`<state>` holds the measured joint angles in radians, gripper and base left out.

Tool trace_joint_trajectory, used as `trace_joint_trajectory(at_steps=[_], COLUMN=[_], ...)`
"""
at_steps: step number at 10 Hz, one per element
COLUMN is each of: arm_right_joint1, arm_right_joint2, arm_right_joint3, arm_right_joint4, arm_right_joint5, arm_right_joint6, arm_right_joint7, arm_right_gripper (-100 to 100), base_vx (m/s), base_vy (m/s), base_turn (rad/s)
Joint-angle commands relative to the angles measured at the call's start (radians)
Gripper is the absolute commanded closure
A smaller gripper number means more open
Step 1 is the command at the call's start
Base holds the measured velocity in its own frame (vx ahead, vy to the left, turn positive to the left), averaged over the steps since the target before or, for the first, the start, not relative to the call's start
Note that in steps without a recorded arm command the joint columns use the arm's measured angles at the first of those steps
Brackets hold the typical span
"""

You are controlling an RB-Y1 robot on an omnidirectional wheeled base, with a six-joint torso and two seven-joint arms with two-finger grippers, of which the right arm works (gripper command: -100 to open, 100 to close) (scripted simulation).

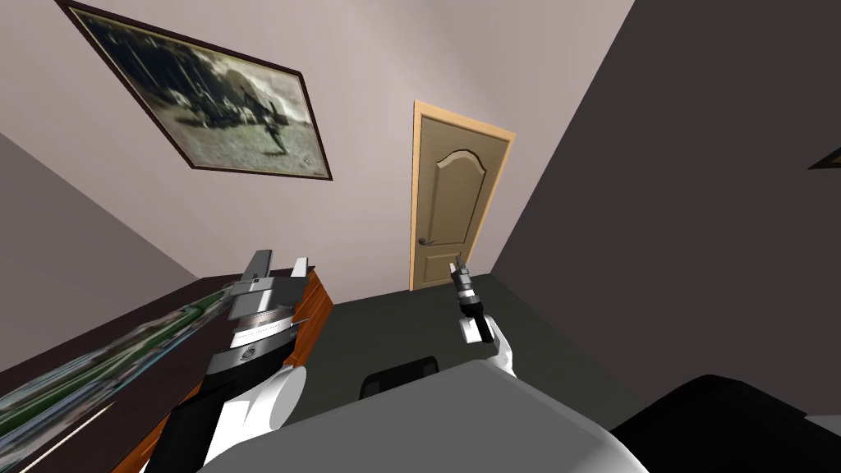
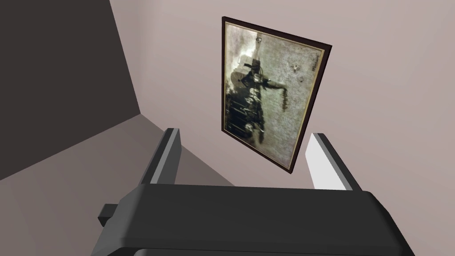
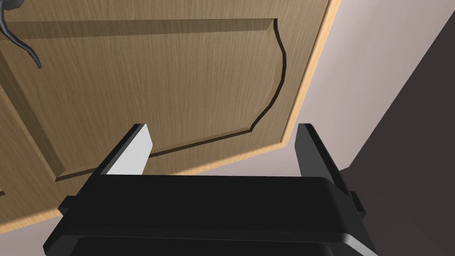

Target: Pull the door open

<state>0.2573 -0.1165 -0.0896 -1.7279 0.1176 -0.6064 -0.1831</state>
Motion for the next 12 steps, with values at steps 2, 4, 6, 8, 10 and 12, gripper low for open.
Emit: trace_joint_trajectory(at_steps=[2,4,6,8,10,12], arm_right_joint1=[-0.034,-0.063,-0.092,-0.122,-0.151,-0.166], arm_right_joint2=[-0.010,-0.017,-0.023,-0.030,-0.036,-0.039], arm_right_joint3=[-0.006,-0.010,-0.015,-0.019,-0.024,-0.026], arm_right_joint4=[0.074,0.138,0.197,0.269,0.331,0.366], arm_right_joint5=[0.013,0.023,0.034,0.044,0.054,0.060], arm_right_joint6=[-0.006,-0.014,-0.021,-0.029,-0.036,-0.040], arm_right_joint7=[-0.011,-0.019,-0.026,-0.033,-0.040,-0.044], arm_right_gripper=[-100,-100,-100,-100,-100,-100], base_vx=[0.089,0.109,0.106,0.099,0.096,0.063], base_vy=[-0.002,0.001,-0.016,0.003,-0.002,0.000], base_turn=[-0.001,-0.002,-0.001,-0.002,-0.001,0.000])
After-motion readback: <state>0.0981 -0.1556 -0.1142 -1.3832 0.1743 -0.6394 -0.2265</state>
